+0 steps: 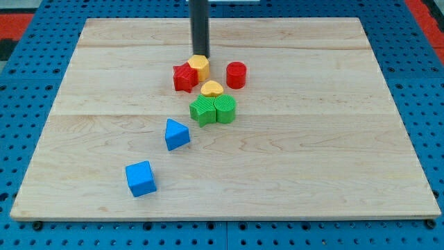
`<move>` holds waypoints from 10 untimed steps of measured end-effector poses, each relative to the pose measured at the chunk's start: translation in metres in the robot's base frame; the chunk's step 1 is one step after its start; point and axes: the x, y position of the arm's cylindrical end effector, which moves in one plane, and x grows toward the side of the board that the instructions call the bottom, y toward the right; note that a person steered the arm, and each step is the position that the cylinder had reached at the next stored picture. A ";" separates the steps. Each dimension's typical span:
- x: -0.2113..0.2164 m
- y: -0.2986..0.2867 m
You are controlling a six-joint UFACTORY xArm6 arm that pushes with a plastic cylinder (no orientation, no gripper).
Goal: Adjust the green circle yellow blocks and red blocks at the center
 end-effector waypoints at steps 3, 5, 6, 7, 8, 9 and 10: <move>0.012 -0.005; 0.047 0.028; 0.020 0.003; 0.016 -0.046; 0.050 -0.028; 0.062 0.011; 0.066 -0.039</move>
